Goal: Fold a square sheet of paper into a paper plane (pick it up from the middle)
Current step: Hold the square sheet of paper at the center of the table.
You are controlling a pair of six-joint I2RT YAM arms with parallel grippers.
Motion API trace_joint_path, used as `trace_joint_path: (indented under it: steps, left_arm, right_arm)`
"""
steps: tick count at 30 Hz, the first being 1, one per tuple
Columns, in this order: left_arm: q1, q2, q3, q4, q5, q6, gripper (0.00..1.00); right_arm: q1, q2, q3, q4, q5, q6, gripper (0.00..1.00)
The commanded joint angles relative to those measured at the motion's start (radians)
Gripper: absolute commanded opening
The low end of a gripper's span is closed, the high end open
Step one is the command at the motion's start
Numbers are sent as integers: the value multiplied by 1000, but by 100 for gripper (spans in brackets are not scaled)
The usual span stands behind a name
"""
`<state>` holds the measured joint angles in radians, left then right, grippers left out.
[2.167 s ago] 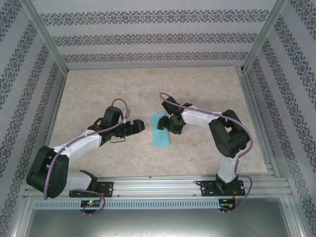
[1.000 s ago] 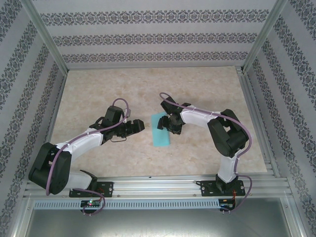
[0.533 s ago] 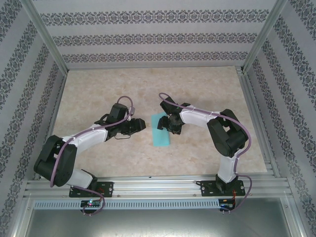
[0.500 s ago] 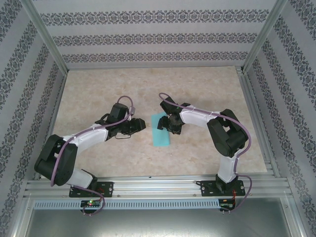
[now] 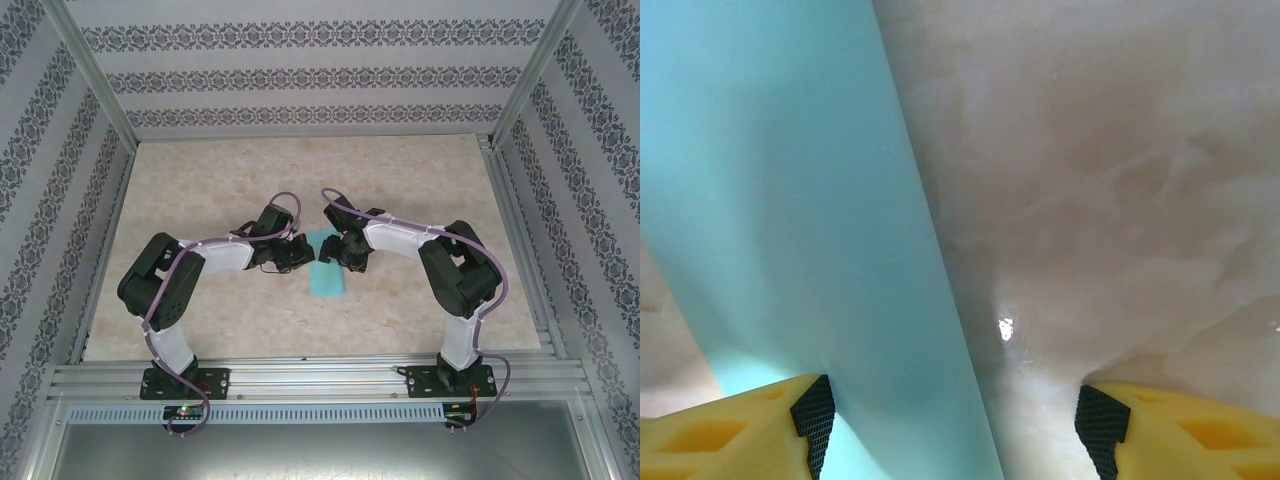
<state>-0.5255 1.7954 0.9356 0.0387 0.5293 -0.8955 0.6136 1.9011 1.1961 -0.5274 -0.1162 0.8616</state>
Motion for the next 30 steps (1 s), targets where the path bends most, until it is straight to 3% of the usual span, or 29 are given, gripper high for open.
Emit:
trace_joint_path:
  steps: [1, 19, 27, 30]
  left_arm:
    - [-17, 20, 32, -8, -21, -20, 0]
    - [-36, 105, 31, -67, -89, 2, 0]
    - [-36, 110, 27, -75, -99, 16, 0]
    - [-36, 110, 26, -75, -100, 20, 0]
  right_arm:
    - [8, 119, -57, -11, 47, 4, 71]
    - [10, 90, -56, 9, 23, 11, 72]
    - [-32, -141, -77, 106, -10, -37, 74]
    - [-81, -252, -150, 222, -96, -41, 73]
